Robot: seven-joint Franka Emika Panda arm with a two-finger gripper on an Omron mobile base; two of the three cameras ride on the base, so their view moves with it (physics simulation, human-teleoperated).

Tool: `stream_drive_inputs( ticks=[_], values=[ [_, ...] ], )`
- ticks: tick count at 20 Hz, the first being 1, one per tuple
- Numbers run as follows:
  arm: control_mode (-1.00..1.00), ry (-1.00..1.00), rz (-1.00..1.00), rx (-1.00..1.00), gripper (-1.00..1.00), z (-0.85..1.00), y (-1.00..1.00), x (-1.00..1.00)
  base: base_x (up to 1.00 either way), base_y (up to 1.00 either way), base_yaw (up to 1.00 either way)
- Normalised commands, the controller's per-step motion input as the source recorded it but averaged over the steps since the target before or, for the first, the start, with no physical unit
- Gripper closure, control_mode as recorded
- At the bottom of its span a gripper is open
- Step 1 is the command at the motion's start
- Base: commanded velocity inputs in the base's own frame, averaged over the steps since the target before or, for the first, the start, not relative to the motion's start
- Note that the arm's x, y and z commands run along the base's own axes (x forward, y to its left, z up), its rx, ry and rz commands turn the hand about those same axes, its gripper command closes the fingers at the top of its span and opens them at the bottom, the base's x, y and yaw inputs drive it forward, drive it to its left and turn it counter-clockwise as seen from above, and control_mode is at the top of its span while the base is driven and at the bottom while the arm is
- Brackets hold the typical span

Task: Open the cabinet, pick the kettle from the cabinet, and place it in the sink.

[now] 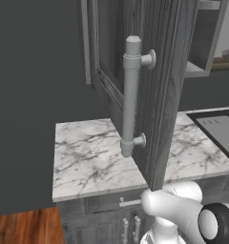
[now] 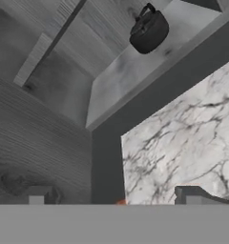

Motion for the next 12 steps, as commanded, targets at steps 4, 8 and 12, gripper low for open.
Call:
stream_drive_inputs(
  ticks=[4,8,12],
  values=[
    [-1.0,-0.08,0.0,0.0,-1.0,-0.1,-0.11,0.51,0.0,0.0,0.0],
    [-1.0,-0.09,0.0,0.0,-1.0,-0.05,0.0,0.56,0.0,0.0,0.0],
    [-1.0,-0.05,0.0,0.0,-1.0,-0.02,-0.01,0.58,0.0,0.0,0.0]
  ],
)
